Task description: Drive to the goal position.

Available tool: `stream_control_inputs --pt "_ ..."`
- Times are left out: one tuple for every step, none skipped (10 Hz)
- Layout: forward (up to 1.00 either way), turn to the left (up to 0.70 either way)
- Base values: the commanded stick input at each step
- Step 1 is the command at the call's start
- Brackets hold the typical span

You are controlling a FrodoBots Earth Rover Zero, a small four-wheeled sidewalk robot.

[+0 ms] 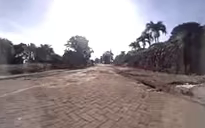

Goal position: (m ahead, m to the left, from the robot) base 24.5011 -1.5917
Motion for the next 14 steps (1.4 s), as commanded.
stream_control_inputs --pt "1.0 0.0" --pt "1.0 0.0" --pt "1.0 0.0" --pt "1.0 0.0" --pt "1.0 0.0" --pt "1.0 0.0" --pt "1.0 0.0" --pt "1.0 0.0" --pt "1.0 0.0" --pt "1.0 0.0" --pt "1.0 0.0" --pt "1.0 0.0" --pt "1.0 0.0" --pt "1.0 0.0"
